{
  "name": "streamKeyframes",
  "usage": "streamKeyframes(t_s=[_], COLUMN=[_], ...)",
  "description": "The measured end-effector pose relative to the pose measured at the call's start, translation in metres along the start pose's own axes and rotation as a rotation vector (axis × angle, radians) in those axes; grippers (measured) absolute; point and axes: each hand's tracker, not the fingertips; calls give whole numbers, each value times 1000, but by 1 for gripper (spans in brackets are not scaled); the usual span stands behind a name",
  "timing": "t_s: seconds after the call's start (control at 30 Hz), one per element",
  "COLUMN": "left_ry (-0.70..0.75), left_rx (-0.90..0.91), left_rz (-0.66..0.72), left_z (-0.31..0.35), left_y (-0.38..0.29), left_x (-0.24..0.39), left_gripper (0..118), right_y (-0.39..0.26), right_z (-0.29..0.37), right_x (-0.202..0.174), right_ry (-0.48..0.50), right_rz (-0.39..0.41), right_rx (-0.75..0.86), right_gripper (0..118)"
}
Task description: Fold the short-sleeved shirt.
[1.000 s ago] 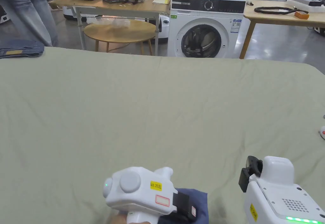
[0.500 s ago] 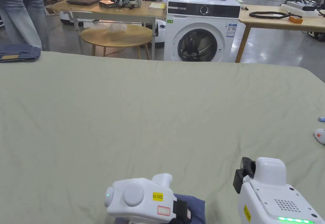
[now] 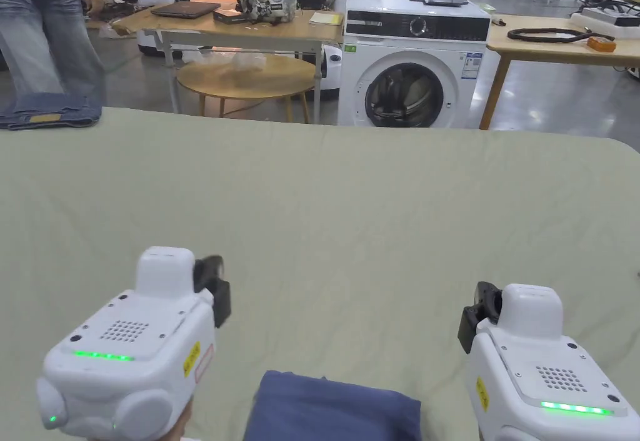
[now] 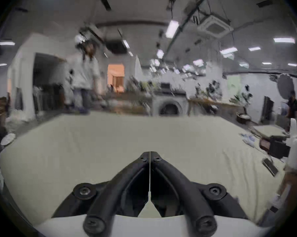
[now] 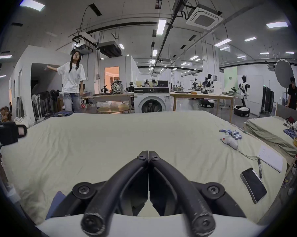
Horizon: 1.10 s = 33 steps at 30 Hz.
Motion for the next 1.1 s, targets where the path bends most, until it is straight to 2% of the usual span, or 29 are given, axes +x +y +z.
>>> streamKeyframes(t_s=[0.17, 0.4, 0.5, 0.7, 0.87, 0.93, 1.0, 1.1], left_ry=[131, 173, 165, 157, 146, 143, 139, 112], left_rx=[175, 112, 73, 18, -13, -27, -39, -98], left_rz=[-34, -58, -39, -21, -16, -15, -3, 20], left_z=[16, 10, 9, 7, 13, 17, 21, 25], left_y=[2, 3, 0, -11, -20, -23, -27, -32], left_x=[-14, -22, -26, -31, -36, -38, -41, -46], left_gripper=[0, 0, 0, 0, 0, 0, 0, 0], right_y=[8, 14, 6, -41, -88, -106, -123, -128], right_z=[3, 2, 14, 41, 32, 19, 3, -7], right_x=[-8, -16, -18, -33, -55, -61, -62, -58], right_ry=[7, 11, 33, 159, 220, 210, 155, 132], right_rz=[7, 31, 31, 63, 97, 103, 119, 87], right_rx=[53, 67, -15, -214, -379, -437, -495, -485], right_gripper=[0, 0, 0, 0, 0, 0, 0, 0])
